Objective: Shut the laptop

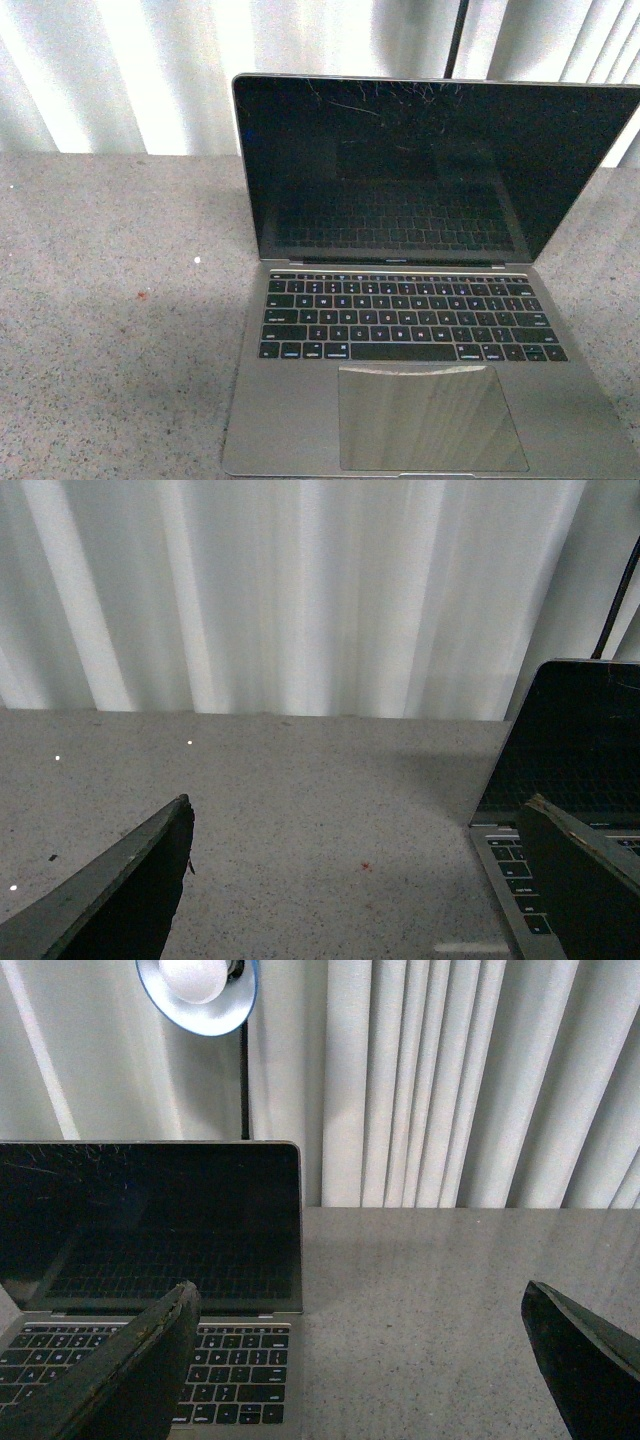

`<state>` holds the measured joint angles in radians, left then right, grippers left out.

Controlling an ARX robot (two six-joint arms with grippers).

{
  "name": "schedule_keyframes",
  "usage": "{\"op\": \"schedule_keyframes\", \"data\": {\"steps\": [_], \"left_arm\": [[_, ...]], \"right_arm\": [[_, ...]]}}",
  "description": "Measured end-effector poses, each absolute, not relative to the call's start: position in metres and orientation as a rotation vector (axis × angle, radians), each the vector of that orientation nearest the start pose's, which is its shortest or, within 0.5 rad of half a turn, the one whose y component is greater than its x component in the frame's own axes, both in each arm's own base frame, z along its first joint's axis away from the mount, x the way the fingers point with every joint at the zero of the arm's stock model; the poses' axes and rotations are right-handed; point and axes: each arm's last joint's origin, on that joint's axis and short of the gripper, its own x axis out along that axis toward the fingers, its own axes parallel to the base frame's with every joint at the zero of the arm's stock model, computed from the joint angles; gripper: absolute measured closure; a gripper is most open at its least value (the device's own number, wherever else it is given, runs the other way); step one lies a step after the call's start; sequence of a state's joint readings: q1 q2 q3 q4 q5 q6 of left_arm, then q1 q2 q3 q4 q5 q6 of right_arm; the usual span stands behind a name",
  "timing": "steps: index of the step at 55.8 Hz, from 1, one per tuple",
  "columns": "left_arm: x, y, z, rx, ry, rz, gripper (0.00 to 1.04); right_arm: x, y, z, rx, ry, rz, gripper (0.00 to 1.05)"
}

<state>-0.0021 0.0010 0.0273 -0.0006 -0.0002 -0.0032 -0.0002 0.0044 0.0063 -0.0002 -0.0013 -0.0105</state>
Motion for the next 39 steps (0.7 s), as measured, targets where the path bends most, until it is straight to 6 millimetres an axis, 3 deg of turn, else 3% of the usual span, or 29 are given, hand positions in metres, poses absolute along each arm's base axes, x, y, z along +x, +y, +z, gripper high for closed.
{"op": "schedule_keyframes", "data": {"steps": [39], "left_arm": [[0.096, -0.0002, 0.1727, -0.003, -0.026, -0.002, 0.07]], "right_arm": [[0.0976, 0.0, 0.1653, -0.01, -0.002, 0.001, 0.07]]}}
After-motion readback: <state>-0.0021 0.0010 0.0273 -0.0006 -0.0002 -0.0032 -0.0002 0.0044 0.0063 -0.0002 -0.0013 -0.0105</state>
